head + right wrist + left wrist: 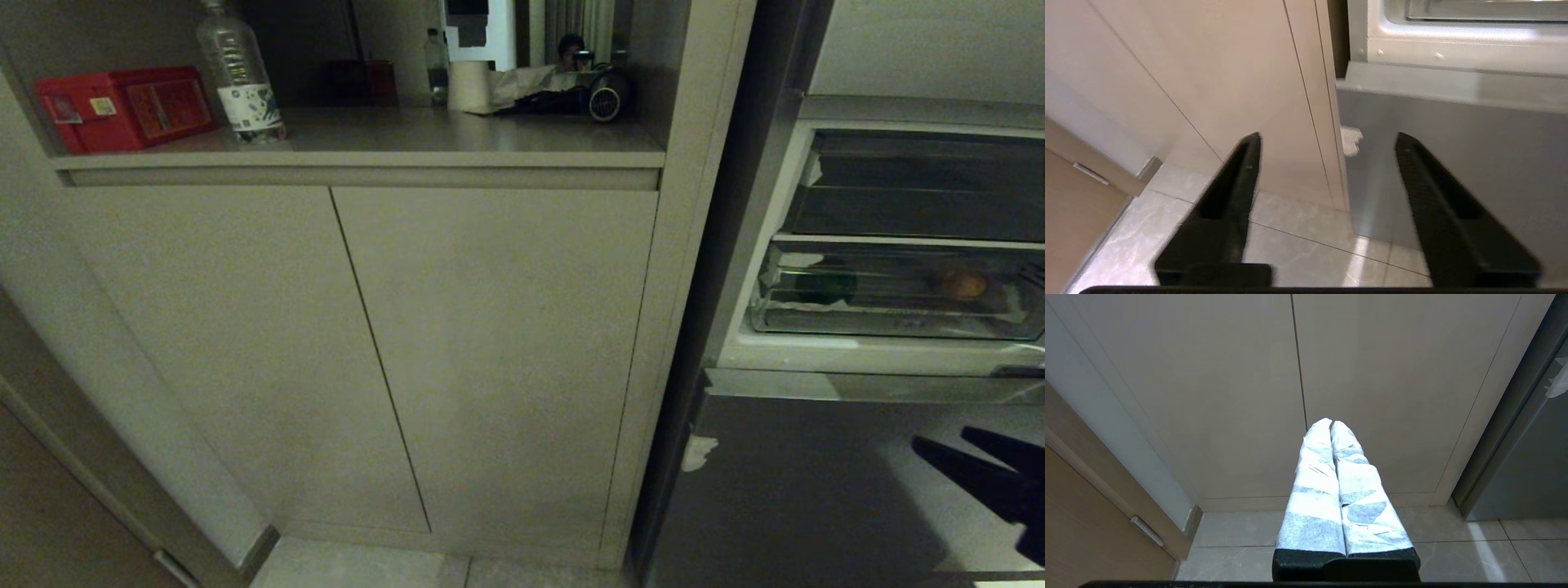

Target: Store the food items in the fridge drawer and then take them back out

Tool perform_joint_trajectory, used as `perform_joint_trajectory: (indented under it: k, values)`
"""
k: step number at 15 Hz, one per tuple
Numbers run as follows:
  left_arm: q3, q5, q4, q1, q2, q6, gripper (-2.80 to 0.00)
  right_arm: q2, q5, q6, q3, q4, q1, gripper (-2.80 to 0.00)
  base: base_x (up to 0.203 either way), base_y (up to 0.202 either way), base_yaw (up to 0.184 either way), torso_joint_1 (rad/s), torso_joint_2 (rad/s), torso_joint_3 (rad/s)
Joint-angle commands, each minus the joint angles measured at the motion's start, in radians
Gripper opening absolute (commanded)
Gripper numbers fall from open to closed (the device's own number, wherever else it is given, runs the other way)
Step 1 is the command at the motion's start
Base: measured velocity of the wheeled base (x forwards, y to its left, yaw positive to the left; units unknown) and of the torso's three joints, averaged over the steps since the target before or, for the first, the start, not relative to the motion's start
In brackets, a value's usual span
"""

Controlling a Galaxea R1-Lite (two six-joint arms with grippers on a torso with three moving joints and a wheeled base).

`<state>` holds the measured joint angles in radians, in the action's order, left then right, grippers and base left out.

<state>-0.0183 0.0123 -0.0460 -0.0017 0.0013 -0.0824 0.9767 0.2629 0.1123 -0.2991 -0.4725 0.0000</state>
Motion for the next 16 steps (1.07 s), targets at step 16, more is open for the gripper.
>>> perform_joint_trajectory:
  k: [16]
  values:
    - [0.0, 0.0, 0.0, 0.0, 0.002, 0.0, -2.8, 0.979, -0.152, -0.025, -0.337, -0.868, -0.021, 0.0, 0.0, 0.0, 0.0, 0.0, 0.0, 0.0]
